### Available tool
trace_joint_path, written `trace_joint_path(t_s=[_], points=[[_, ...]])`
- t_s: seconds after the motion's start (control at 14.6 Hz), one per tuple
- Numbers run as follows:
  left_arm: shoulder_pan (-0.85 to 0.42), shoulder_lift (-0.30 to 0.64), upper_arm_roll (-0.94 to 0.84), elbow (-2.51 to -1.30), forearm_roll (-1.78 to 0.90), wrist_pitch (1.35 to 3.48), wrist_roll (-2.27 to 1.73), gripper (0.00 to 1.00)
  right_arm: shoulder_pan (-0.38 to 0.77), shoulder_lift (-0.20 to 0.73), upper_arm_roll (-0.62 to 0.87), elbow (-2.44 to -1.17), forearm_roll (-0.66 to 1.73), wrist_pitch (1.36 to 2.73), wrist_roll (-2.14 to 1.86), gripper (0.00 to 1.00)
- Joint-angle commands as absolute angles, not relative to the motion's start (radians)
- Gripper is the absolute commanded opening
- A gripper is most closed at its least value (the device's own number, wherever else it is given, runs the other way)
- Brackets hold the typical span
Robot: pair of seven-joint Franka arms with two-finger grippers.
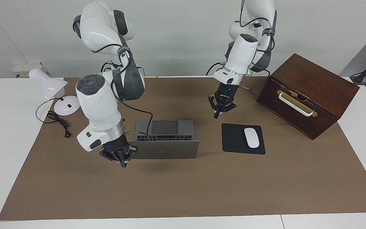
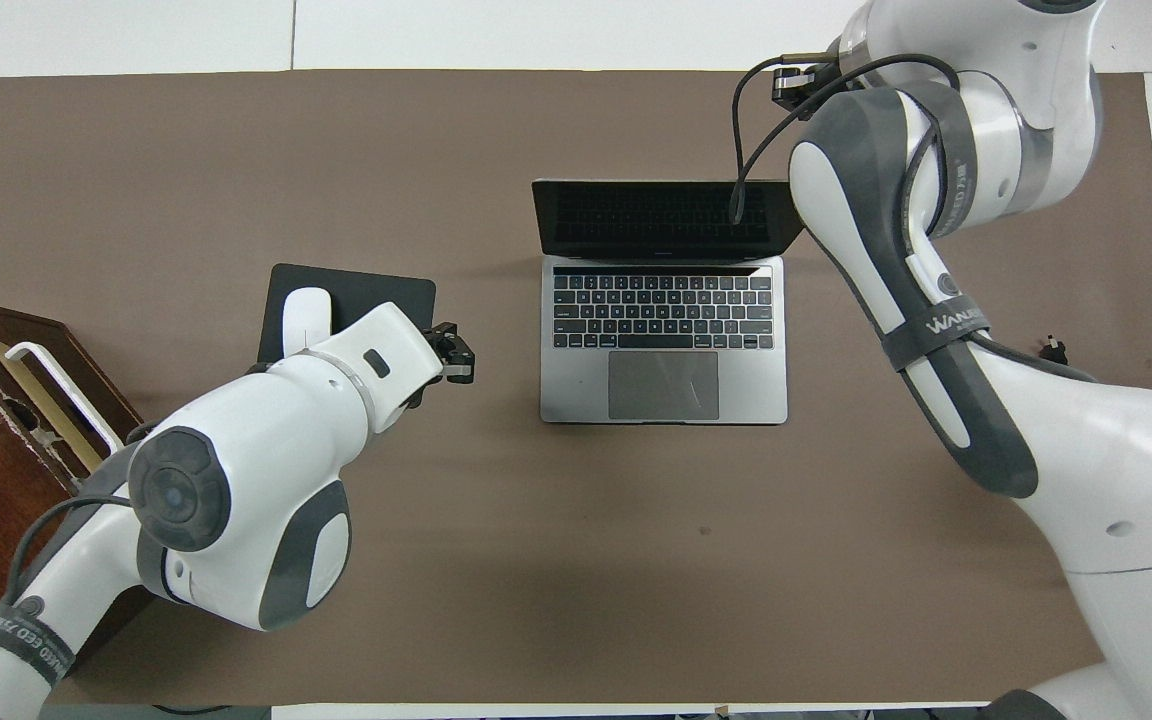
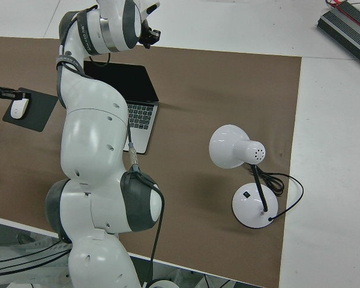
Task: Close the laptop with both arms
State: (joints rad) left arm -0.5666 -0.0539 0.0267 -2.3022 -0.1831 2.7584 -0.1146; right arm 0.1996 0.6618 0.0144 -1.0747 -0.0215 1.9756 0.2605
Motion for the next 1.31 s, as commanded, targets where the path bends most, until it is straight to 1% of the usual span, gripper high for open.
trace_joint_path(t_s=[0.0,0.21,0.48,0.76,1.03,1.24], points=[[-0.617,-0.017,0.043,-2.328,-0.209,2.862,-0.086,0.0,0.218,0.618,0.02,-1.149,-0.038,2.0,0.249,0.0],[-0.658,0.018,0.043,-2.35,-0.209,2.959,-0.086,0.0,0.258,0.586,0.02,-1.207,-0.038,1.999,0.213,0.0],[-0.663,0.029,0.043,-2.385,-0.207,3.014,-0.046,0.0,0.259,0.529,0.026,-1.322,-0.028,2.003,0.135,0.0],[-0.687,0.107,0.041,-2.398,-0.207,3.143,-0.04,0.0,0.259,0.52,0.028,-1.342,-0.018,2.003,0.135,0.0],[-0.709,0.158,0.041,-2.399,-0.207,3.227,-0.041,0.0,0.259,0.514,0.028,-1.354,-0.018,2.005,0.137,0.0],[-0.741,0.228,0.041,-2.401,-0.207,3.347,-0.041,0.0,0.259,0.511,0.028,-1.364,-0.018,2.006,0.138,0.0]])
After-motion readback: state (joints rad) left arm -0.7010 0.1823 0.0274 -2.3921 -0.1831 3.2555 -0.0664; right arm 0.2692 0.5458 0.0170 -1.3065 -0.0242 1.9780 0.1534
